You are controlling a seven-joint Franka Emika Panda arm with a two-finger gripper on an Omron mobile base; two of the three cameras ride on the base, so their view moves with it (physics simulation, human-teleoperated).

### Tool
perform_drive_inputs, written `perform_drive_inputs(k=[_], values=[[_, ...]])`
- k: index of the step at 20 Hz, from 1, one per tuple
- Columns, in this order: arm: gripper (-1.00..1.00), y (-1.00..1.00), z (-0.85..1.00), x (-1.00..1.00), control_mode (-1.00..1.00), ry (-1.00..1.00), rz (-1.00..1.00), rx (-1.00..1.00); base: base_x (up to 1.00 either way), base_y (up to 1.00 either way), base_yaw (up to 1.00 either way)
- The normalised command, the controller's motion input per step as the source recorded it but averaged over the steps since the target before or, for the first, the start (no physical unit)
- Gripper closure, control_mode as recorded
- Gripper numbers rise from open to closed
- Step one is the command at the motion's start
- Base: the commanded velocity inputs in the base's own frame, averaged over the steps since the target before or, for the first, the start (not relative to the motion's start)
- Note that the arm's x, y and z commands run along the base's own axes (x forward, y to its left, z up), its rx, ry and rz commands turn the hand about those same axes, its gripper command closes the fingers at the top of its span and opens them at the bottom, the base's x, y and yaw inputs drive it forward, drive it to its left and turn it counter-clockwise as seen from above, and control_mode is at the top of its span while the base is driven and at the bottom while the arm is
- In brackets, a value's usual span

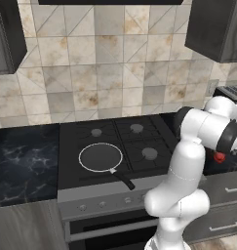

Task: Put the bell pepper and corn in the pan. Then turn on the front left burner and set the heat to medium.

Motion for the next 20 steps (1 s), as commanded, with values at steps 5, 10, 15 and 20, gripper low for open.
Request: perform_drive_inputs(k=[5, 10, 15, 20], values=[[-1.00, 0.16, 0.00, 0.00, -1.00, 0.00, 0.00, 0.00, 0.00, 0.00, 0.00], [-1.00, 0.01, -0.21, 0.00, -1.00, 0.00, 0.00, 0.00, 0.00, 0.00, 0.00], [-1.00, 0.00, -0.23, 0.00, -1.00, 0.00, 0.00, 0.00, 0.00, 0.00, 0.00], [-1.00, 0.00, -0.08, 0.01, -1.00, 0.00, 0.00, 0.00, 0.00, 0.00, 0.00]])
